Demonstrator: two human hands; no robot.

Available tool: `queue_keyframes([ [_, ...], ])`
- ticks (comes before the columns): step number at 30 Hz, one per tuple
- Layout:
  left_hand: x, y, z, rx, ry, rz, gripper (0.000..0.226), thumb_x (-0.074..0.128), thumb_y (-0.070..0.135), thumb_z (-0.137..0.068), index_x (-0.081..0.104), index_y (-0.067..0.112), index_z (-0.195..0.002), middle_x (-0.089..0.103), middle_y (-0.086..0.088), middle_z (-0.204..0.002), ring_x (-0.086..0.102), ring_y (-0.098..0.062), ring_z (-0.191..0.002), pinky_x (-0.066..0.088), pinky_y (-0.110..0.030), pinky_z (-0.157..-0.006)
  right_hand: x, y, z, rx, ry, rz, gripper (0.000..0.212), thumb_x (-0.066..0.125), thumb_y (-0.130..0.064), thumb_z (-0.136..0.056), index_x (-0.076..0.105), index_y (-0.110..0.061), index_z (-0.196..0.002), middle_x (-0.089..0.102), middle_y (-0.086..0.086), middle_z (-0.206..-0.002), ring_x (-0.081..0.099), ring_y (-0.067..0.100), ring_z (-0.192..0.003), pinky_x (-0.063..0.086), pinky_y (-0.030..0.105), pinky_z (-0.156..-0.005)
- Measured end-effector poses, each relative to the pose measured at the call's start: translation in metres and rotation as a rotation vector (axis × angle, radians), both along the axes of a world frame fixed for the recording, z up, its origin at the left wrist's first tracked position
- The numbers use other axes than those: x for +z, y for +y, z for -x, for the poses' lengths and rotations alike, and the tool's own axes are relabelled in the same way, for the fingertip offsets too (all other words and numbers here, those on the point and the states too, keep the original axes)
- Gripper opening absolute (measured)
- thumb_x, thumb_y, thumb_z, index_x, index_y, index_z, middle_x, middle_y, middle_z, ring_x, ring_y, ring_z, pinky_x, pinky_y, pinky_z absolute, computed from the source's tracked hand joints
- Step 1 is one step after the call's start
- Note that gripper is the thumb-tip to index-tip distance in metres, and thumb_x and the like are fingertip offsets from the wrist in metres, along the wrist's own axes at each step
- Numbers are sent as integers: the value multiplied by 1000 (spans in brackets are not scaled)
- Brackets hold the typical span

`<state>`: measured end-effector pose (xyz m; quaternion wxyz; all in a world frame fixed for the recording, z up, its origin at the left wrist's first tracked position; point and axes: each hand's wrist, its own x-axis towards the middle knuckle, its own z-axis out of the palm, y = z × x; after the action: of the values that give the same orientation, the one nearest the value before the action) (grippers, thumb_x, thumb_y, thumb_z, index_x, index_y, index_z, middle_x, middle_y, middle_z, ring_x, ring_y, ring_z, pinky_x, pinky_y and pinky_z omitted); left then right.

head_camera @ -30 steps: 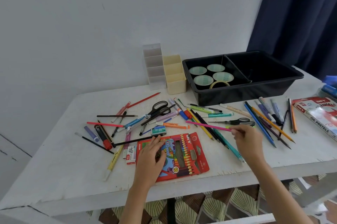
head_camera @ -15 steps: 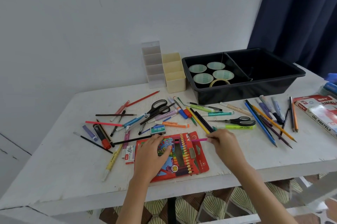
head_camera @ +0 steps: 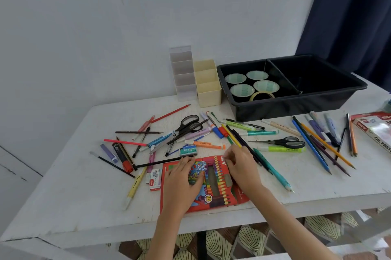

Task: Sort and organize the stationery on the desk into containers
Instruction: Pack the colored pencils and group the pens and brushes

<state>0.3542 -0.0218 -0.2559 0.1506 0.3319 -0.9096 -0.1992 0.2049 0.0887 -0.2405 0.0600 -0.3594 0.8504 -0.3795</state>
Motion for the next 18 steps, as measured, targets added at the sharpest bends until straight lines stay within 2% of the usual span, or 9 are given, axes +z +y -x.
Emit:
queue_keyframes([
  [3, -2, 0, 0, 0, 3, -8, 57, 42, 56, -91, 32, 35, -144, 31, 13, -151, 24, -4, -139, 19, -30, -115, 2, 7, 6, 76, -71, -21, 27, 47, -5, -93, 57, -25, -107, 59, -2, -103, 56, 10, -98, 51, 29, -82],
  [6, -3, -1, 1, -1, 13, -22, 57, 43, 56, -91, 34, 35, -143, 32, 12, -150, 25, -5, -139, 22, -34, -116, 3, 20, 13, -133, 48, -55, 27, 49, -8, -94, 59, -18, -116, 58, 1, -112, 52, 14, -105, 47, 28, -86],
  [8, -2, 0, 0, 3, 25, -36, 57, 44, 55, -90, 35, 34, -142, 32, 11, -150, 26, -5, -139, 25, -36, -115, 0, 27, 17, -254, 126, -109, 24, 52, -13, -94, 61, -12, -116, 58, 4, -111, 49, 17, -104, 47, 29, -85],
  [11, -1, 0, 0, 8, 27, -48, 56, 45, 54, -90, 36, 34, -142, 32, 11, -150, 27, -5, -138, 27, -37, -114, -4, 29, 17, -276, 127, -221, 21, 51, -18, -95, 65, -8, -108, 57, 6, -103, 50, 19, -96, 48, 33, -80],
  [14, 0, 1, -1, 5, 17, -57, 57, 45, 55, -90, 35, 34, -142, 31, 11, -151, 26, -6, -139, 27, -38, -114, -3, 30, 15, -303, 89, -204, 18, 51, -14, -95, 66, -5, -101, 54, 6, -99, 52, 20, -88, 51, 36, -75],
  [18, 3, 0, 0, 1, -2, -58, 58, 45, 55, -91, 34, 33, -143, 31, 11, -151, 26, -7, -139, 26, -38, -115, 9, 50, 25, -379, 70, -154, 17, 52, -9, -94, 67, -4, -100, 58, 8, -99, 52, 20, -87, 48, 33, -72],
])
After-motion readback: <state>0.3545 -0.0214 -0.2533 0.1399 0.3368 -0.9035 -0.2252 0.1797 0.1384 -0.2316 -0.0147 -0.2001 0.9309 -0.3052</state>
